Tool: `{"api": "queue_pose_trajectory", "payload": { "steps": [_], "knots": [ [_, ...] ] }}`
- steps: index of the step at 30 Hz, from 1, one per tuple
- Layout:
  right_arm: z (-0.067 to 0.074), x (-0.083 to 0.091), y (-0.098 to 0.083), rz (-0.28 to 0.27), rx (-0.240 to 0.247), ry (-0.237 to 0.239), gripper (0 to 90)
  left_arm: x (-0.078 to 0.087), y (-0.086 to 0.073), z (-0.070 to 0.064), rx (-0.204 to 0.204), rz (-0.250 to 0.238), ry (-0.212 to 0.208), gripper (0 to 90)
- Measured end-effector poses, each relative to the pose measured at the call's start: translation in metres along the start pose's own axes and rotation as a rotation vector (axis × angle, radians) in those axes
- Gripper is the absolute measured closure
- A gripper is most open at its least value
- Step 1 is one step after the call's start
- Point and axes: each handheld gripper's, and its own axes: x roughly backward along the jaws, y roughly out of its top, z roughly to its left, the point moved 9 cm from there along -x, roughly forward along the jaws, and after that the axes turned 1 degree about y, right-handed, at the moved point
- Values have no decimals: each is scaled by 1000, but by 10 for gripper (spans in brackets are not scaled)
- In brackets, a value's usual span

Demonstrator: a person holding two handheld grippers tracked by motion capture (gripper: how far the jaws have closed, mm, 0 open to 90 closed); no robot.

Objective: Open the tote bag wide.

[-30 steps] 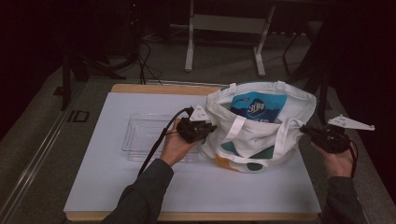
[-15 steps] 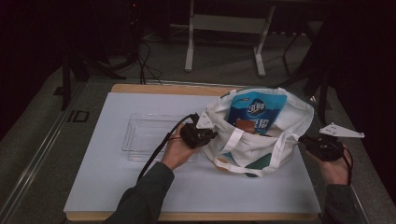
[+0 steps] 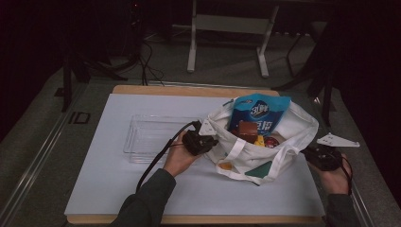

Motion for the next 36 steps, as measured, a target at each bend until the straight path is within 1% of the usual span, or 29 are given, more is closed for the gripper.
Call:
{"api": "queue_pose_trajectory", "payload": {
  "steps": [4,6,12,14,16,22,25,28,31,33,35,36],
  "knots": [
    [0,-5,-10,20,-7,-1,882,-3,-5,-1,-7,15,4,863],
    [0,-7,-14,29,-15,-1,882,-5,-6,-2,-3,19,2,863],
    [-1,-15,-27,57,-34,1,883,-11,-12,-3,-4,57,9,865],
    [-2,-17,-30,63,-40,1,883,-12,-13,-3,0,65,9,866],
    [-2,-19,-33,70,-47,0,883,-13,-15,-1,21,72,4,866],
    [-2,-25,-43,91,-55,0,884,-15,-18,0,25,98,3,869],
    [-1,-25,-43,95,-57,-4,884,-15,-19,1,25,99,-2,869],
    [-1,-25,-42,98,-46,-8,884,-15,-21,2,31,112,1,871],
    [-1,-25,-42,111,-47,-14,885,-15,-22,1,23,120,2,874],
    [-1,-24,-42,109,-44,-18,885,-15,-23,2,13,129,5,875],
    [-1,-24,-42,106,-47,-17,886,-14,-23,2,14,129,4,874],
    [-1,-21,-40,95,-56,-12,885,-14,-23,2,20,127,1,874]
  ]
}}
